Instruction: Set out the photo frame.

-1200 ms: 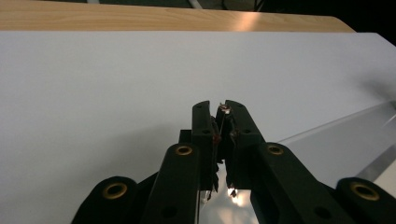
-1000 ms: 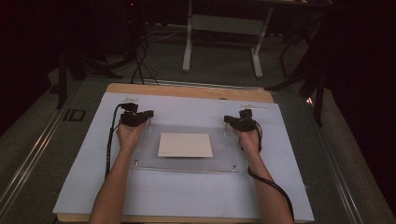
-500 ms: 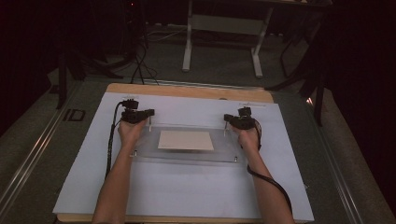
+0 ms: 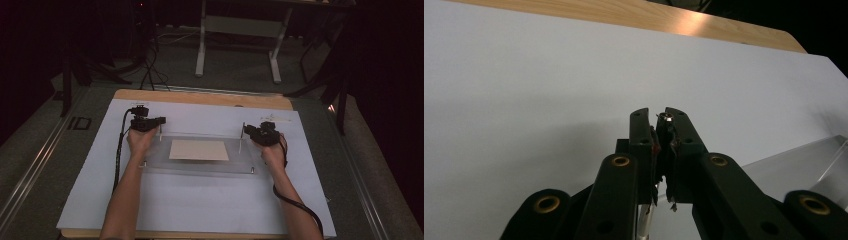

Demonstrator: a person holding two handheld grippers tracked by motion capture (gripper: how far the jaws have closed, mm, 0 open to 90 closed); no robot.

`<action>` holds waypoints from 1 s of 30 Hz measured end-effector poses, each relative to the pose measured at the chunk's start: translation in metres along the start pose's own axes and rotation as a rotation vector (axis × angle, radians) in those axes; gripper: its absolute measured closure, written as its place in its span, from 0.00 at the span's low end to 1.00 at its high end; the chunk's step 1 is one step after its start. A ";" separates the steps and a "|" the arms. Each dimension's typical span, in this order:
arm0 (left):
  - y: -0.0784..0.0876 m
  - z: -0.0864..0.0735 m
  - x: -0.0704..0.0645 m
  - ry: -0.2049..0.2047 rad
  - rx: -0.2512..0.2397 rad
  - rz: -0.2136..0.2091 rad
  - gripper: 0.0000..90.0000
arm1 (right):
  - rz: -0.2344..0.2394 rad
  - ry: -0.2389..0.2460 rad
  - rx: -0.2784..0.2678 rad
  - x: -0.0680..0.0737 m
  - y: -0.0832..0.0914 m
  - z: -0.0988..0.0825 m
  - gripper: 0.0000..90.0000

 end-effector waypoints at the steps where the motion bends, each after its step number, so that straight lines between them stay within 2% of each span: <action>1: 0.000 0.000 0.000 0.001 0.000 0.000 0.93 | 0.003 0.004 -0.005 0.000 0.002 0.000 0.87; 10: -0.001 0.000 0.000 0.008 -0.003 -0.004 0.93 | -0.008 0.065 -0.008 0.005 0.021 -0.017 0.86; 12: -0.001 0.000 0.000 0.005 -0.003 -0.006 0.93 | -0.001 0.062 0.004 0.005 0.024 -0.022 0.86; 18: -0.001 0.000 0.000 0.012 -0.002 -0.007 0.93 | -0.015 0.101 0.026 0.006 0.032 -0.034 0.84; 24: -0.001 0.000 0.000 0.017 0.001 -0.006 0.93 | -0.042 0.143 0.062 0.003 0.034 -0.048 0.84; 28: -0.001 0.001 0.001 0.021 0.005 -0.008 0.93 | -0.037 0.149 0.080 0.003 0.033 -0.056 0.82; 30: -0.001 0.001 0.001 0.021 0.007 -0.007 0.93 | -0.032 0.175 0.096 0.004 0.033 -0.062 0.80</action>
Point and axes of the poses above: each handheld gripper's, and its own axes: y roughly backward along the jaws, z roughly out of its top, x roughly to its left, the point moved 8 cm from there along -y, roughly forward along the jaws, and after that the axes turned 7 degrees about -z, right-handed, at the moved point
